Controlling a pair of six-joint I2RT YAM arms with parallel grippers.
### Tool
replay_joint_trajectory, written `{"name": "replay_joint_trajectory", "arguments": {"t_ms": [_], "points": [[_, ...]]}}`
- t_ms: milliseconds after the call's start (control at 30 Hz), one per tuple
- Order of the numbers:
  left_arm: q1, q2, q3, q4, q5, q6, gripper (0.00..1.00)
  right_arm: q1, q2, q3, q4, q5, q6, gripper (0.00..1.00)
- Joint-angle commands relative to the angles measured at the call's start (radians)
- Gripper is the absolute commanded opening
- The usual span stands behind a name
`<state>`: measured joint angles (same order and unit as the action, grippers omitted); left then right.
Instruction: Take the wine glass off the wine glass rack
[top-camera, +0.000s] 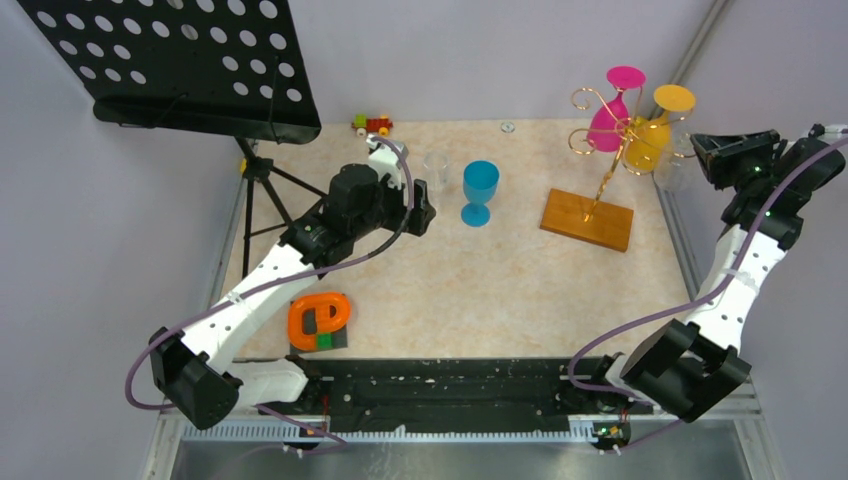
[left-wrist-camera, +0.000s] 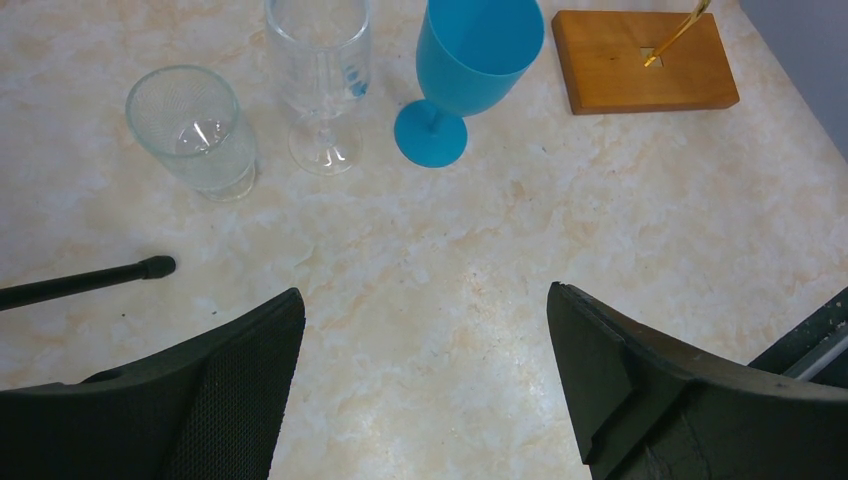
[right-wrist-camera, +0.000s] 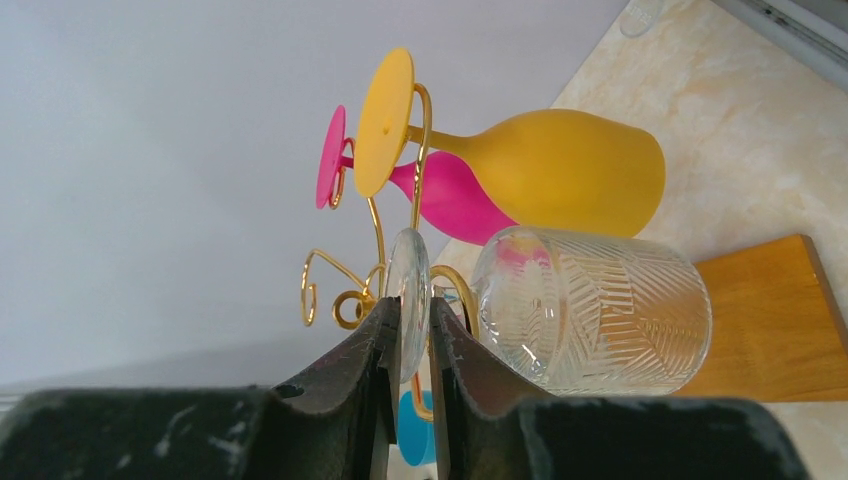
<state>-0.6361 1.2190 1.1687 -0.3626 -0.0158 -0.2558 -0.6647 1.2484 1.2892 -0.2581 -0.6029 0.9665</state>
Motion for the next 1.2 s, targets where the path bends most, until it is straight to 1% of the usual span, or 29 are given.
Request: {"name": "replay_joint_trajectory", "arguments": {"t_ms": [0,33,100,167,200,433,600,633,667,733,900,1100,1167], "points": [[0.005,-0.017,-0.002,0.049,0.010,0.004,0.94,0.016,-0.017,0.007,0.052,-0.055,0.013,0.18],[0.005,-0.017,-0.001,0.048,0.010,0.004,0.94,0.019,-0.015,0.009,0.052,-0.055,0.012,0.17],[0.004,-0.016,-0.001,0.048,0.011,0.004,0.94,0.019,-0.015,0.015,0.046,-0.050,0.012,0.12],[0.005,-0.018,-0.002,0.048,0.010,0.004,0.94,0.019,-0.019,0.025,0.034,-0.030,0.004,0.03],[0.005,-0.019,-0.002,0.048,0.010,0.004,0.95,0.019,-0.022,0.029,0.025,-0.019,-0.001,0.00],[0.005,-0.021,-0.004,0.047,0.011,0.003,0.94,0.020,-0.107,0.018,0.030,0.114,0.010,0.00],[0.005,-0.026,-0.004,0.045,0.011,0.001,0.95,0.020,-0.154,0.000,0.051,0.136,0.058,0.00],[0.005,-0.027,-0.004,0.045,0.010,0.001,0.94,0.020,-0.159,0.005,0.036,0.141,0.061,0.00],[0.004,-0.028,-0.004,0.044,0.041,0.002,0.94,0.020,-0.156,0.018,-0.002,0.144,0.051,0.00],[0.006,-0.029,-0.007,0.045,0.050,0.001,0.94,0.020,-0.150,0.045,-0.051,0.139,0.034,0.00],[0.005,-0.029,-0.006,0.045,0.053,0.001,0.94,0.022,-0.157,0.036,-0.087,0.117,0.028,0.00],[0.004,-0.031,-0.009,0.045,0.050,0.001,0.94,0.038,-0.175,-0.011,-0.036,0.056,0.072,0.00],[0.005,-0.031,-0.010,0.046,0.049,0.001,0.94,0.047,-0.174,-0.004,-0.045,0.042,0.081,0.00]]}}
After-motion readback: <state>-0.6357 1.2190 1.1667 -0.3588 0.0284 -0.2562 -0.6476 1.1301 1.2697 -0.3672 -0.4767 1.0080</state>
